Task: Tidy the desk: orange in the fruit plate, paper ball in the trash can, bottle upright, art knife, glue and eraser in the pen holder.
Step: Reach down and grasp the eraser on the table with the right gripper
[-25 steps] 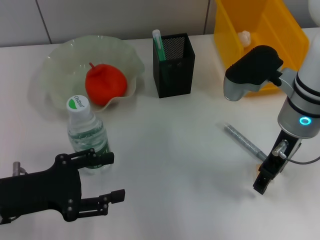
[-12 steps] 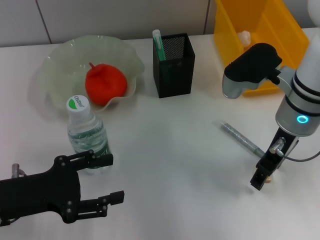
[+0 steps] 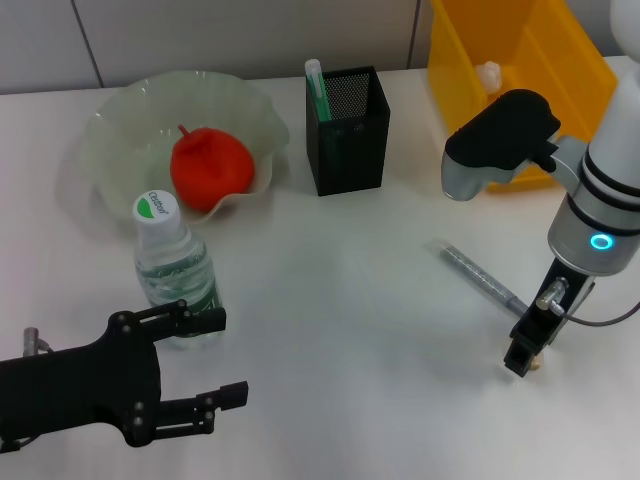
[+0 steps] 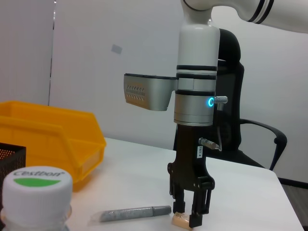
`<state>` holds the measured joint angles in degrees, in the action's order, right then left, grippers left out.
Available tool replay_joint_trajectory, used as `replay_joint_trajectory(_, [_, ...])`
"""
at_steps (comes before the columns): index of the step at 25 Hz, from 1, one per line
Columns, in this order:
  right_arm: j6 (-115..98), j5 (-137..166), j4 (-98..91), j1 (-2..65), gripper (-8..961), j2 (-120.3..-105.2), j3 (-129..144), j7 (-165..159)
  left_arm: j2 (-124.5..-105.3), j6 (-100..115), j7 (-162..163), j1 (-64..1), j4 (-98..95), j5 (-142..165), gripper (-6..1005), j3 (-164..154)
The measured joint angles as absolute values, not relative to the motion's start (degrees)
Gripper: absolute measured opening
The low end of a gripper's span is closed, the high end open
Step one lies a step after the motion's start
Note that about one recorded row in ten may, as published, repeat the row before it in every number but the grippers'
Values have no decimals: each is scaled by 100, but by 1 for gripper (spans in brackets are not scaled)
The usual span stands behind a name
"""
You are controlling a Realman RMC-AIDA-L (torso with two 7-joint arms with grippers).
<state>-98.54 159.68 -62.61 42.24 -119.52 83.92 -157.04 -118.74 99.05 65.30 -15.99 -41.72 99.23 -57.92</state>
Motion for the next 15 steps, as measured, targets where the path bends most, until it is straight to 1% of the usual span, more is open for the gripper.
replay_joint_trajectory(1, [-9859,15968,-6263,4225,644,-11952,8393,-15704,-11874,9905,6530,-1599,-4162,9923,786,-5792])
replay_joint_trajectory(10, [-9858,15981,-6284,4220,445,-11948,8394,-15706,-11874,9905,6524,-1610,-4157,9923,786,-5784])
replay_joint_trajectory(15, [-9852,15984,-6297,4218,416,-11945,8406,-15706,-11874,9905,6522,-1616,-4157,9923,786,-5776])
